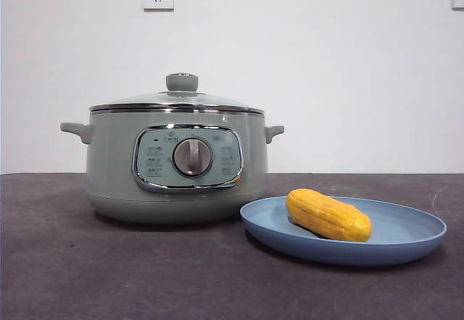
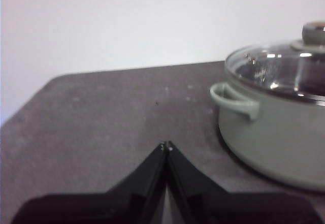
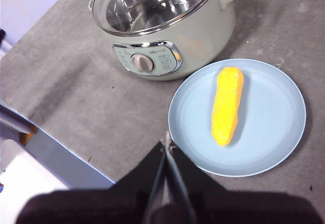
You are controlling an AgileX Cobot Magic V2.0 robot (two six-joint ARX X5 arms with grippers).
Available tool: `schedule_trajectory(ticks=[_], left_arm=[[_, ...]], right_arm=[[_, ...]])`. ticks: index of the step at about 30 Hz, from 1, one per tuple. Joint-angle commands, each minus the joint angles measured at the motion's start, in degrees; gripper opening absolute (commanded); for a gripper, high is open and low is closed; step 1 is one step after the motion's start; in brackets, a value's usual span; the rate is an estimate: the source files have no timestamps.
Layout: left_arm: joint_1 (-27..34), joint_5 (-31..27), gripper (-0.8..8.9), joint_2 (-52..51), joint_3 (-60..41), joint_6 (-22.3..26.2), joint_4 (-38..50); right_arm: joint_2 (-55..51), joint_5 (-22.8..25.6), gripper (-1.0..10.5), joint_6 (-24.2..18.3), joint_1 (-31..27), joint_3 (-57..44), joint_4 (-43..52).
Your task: Take the corn out from the steamer,put the corn on the plate,close the lid
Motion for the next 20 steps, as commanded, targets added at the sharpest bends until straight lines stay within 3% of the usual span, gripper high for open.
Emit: schedule_trajectory(ticks=[1,6,20], left_arm=[[0.2,0.0,-0.04,-1.9,-3.4,-3.2,0.6],[0.2,0.0,-0.04,-3.2,-6.6,-7.2,-2.6],[0.2,0.0,-0.04,-3.2,-6.6,-7.5,-2.3]], right_arm=[[-0.1,0.2,0.0,-0.2,0.1,-0.4,0.1],[-0.1,0.2,0.0,-0.2,0.1,-0.4,0.1],[-0.1,0.2,0.0,-0.2,0.1,-0.4,0.1]])
